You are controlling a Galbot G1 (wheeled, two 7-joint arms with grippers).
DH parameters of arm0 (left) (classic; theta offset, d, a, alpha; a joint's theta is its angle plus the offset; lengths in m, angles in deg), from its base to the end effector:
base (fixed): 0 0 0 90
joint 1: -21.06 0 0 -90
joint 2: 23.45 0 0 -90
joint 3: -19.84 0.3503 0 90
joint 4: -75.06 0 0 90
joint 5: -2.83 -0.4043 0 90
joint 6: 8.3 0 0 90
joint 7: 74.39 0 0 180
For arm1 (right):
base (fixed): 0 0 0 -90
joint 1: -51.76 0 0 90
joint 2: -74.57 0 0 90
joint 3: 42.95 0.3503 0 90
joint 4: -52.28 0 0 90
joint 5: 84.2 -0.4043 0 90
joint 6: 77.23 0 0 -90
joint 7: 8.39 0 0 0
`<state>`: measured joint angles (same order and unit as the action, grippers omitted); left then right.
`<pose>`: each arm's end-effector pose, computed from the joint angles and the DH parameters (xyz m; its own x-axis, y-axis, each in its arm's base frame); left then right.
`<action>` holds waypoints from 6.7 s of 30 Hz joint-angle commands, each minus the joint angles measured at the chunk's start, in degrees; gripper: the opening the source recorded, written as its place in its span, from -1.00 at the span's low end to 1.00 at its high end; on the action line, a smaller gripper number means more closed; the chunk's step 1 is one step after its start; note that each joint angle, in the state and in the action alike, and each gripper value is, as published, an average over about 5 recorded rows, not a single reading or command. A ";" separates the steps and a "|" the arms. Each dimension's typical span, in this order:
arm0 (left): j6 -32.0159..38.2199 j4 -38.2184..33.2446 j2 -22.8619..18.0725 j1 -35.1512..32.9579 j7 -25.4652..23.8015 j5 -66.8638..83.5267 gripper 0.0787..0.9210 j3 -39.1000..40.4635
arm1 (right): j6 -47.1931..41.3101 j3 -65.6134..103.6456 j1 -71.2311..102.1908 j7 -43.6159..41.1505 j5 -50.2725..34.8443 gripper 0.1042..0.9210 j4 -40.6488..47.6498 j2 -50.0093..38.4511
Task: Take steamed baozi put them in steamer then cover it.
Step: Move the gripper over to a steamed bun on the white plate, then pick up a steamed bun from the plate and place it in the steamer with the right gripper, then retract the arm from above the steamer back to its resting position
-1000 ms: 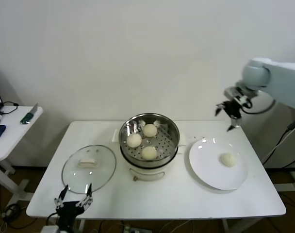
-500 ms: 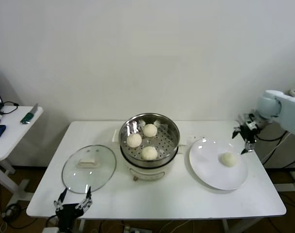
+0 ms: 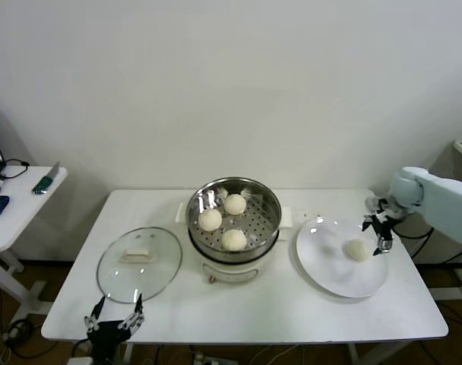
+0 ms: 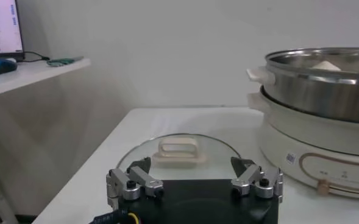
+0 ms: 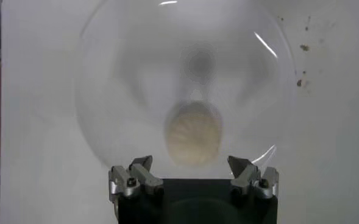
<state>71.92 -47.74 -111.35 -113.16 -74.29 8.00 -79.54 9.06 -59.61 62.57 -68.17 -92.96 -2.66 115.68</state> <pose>0.1502 0.0602 -0.3264 -0.9285 -0.1221 0.3507 -0.1109 0.9925 0.0520 0.5931 -0.2305 -0.2098 -0.1040 0.0230 0.9943 -0.9941 -0.0345 -0.1032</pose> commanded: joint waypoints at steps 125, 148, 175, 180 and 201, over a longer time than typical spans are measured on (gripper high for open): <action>-2.04 -3.37 0.37 0.10 -0.55 1.73 0.77 -1.37 | -21.01 -6.20 -24.85 19.10 -40.98 0.76 -21.70 14.47; -0.65 -1.78 3.47 4.46 -2.41 -3.78 0.77 -1.21 | -13.70 73.12 49.01 62.11 -35.09 0.76 -41.05 -16.05; 12.04 1.86 8.17 5.89 0.34 -28.15 0.77 -1.18 | 22.42 119.11 107.13 52.98 -22.04 0.76 -40.80 20.28; 12.24 3.85 10.24 5.72 10.13 -43.86 0.77 -0.17 | 25.64 116.74 109.46 53.80 -18.79 0.76 -39.78 23.99; 13.85 29.94 10.80 19.77 18.32 -75.48 0.77 2.25 | 30.40 113.42 109.57 54.47 -14.75 0.76 -37.91 28.63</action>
<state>84.68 -30.80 -100.70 -99.50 -59.71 -51.59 -77.76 36.79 53.67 170.31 -13.91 -109.37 -40.99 141.81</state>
